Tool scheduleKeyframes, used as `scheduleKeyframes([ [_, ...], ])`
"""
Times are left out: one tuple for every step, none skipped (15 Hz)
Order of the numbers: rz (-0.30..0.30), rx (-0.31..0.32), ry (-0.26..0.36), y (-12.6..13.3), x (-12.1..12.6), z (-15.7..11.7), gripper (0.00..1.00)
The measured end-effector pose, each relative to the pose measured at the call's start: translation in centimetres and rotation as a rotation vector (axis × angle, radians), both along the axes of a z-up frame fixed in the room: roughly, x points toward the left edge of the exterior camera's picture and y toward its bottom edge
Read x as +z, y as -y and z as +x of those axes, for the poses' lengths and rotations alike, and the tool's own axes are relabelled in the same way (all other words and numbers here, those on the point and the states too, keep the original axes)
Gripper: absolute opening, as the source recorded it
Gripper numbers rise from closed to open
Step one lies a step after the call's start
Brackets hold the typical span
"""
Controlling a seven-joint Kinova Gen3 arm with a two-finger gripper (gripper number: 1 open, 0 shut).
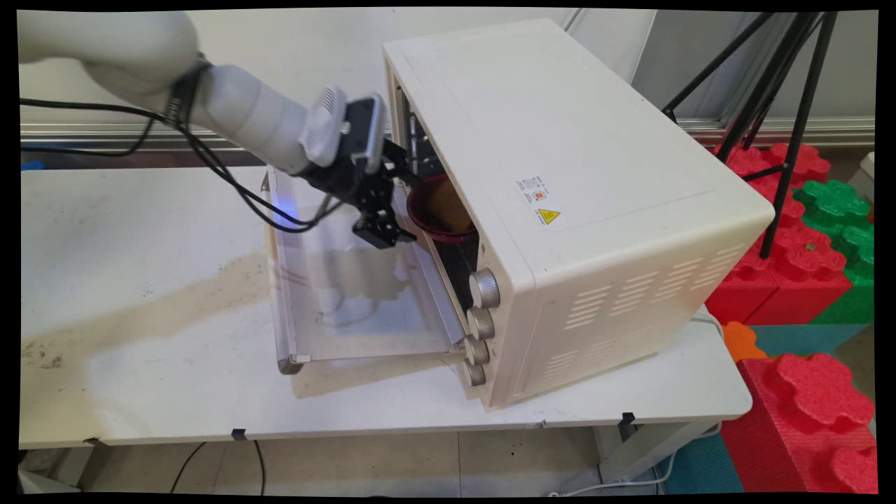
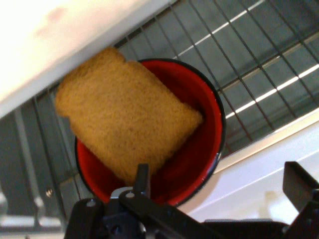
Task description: Close the oven
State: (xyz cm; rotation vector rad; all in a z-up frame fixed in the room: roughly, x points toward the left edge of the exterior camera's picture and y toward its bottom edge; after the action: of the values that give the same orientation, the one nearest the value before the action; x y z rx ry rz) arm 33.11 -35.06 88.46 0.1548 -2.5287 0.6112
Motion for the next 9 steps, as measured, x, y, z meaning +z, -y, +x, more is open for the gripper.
scheduleKeyframes([
  [0.013,0.024,-0.018,-0.5,0.7,0.5,1.00],
  [0.028,0.052,-0.039,-1.1,1.6,1.2,1.00],
  [0.040,0.078,-0.059,-1.6,2.5,1.8,1.00],
  [0.053,0.103,-0.079,-2.3,3.4,2.6,1.00],
  [0.064,0.121,-0.094,-2.8,4.1,3.2,1.00],
  [0.077,0.142,-0.111,-3.5,5.1,3.9,1.00],
  [0.089,0.166,-0.128,-4.3,6.0,4.8,1.00],
  [0.099,0.181,-0.137,-4.9,6.7,5.5,1.00],
  [0.111,0.200,-0.147,-5.7,7.5,6.4,1.00],
])
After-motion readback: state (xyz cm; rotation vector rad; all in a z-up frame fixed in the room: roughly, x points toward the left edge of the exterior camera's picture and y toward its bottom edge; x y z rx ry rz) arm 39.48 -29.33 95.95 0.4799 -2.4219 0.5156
